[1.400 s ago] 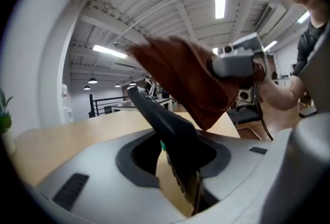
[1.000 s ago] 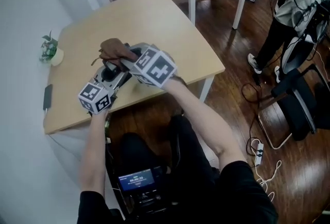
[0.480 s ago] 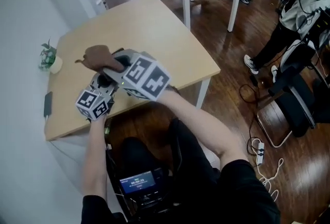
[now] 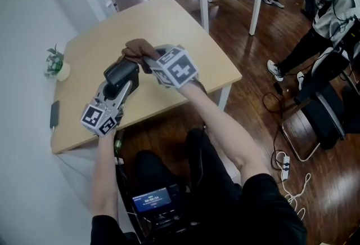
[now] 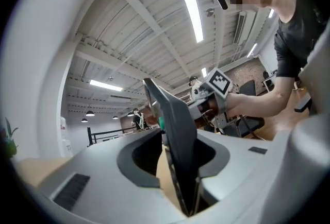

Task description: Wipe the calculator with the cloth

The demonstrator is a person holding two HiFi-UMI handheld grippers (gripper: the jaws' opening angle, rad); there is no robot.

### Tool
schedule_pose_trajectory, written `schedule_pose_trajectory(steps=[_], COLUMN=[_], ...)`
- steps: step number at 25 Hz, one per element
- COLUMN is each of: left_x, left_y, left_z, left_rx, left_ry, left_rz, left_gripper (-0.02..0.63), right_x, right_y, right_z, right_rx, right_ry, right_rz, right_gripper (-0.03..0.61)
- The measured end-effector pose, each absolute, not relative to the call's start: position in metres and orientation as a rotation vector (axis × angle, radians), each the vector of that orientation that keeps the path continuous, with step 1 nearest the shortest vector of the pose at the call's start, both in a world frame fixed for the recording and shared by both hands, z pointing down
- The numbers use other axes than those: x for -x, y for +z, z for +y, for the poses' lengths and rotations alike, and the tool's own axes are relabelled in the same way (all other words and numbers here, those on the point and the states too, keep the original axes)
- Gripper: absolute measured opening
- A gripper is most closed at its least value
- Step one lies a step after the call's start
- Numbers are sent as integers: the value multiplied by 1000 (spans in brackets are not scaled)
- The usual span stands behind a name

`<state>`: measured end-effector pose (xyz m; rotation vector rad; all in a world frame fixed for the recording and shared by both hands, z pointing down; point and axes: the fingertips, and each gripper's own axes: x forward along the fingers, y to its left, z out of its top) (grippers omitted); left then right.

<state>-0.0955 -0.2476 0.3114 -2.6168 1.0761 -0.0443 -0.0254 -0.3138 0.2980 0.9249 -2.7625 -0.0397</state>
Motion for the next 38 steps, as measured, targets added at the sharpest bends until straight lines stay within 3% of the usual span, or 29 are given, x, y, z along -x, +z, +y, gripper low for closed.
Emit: schedule_pose_trajectory(steps=[4,8,12,18,25,34,38], left_x=[101,96,89,106,128,160,174], left_y=[311,313,306,300,330,382,388], left_z=[-248,-248,-240,-236,-267,-303,-299], left_rx=[2641,2644,2634,2649,2901,3174,3187], left_ry=[-8,-9,38,155,244,315,372], left_rz=[1088,1075,1047,1064,1238,1641,1798], left_gripper=[137,137,138,133,138,137,196], right_x=[10,78,115,58,-2,109,126], right_y=[279,233,246,268,383,392,411], right_z=[-304,-216,-195,-274,-353,-304,-318], right_rx=[-1009,-663,-528,-807,-1014,-632,-605], right_ry=[45,-239,-414,-116,303,50,187], right_rz=[-2858,-3030,-2929,-2941,-2643,-2689,-2650], right_gripper=[58,60,63,63,58,58,58])
